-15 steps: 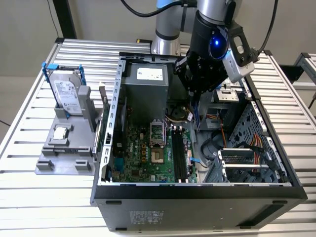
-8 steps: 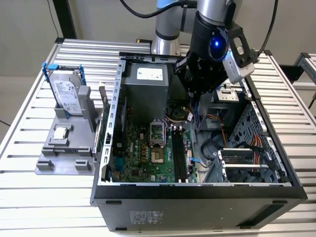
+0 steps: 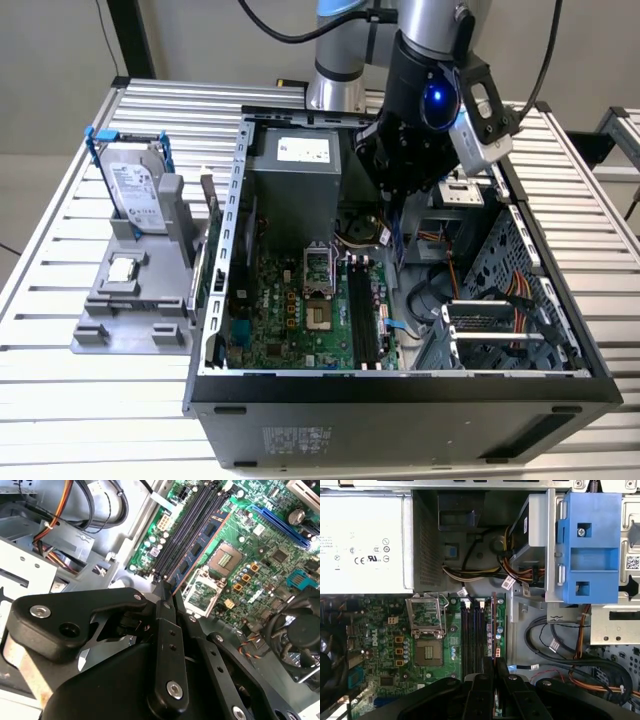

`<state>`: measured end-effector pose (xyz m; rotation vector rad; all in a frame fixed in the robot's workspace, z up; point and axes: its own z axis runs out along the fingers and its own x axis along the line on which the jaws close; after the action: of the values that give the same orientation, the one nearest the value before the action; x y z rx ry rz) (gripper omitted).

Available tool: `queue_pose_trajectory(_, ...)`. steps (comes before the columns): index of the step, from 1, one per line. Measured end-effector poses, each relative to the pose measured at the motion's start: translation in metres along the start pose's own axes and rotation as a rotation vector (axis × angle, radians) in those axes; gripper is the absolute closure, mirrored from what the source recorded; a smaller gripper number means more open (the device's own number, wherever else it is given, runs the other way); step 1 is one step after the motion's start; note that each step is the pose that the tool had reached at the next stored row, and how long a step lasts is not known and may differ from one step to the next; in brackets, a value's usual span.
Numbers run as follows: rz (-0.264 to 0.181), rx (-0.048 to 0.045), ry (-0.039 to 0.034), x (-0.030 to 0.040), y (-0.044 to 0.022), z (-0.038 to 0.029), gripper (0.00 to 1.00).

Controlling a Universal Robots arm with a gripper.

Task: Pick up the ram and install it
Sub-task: 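Insert the ram into the slot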

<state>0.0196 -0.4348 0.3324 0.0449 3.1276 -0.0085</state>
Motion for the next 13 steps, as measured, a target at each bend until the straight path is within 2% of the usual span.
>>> queue_pose_trajectory(13,0.0,-0.0004,0.0017,-0.0001,-0.0059,0.0026,1.0)
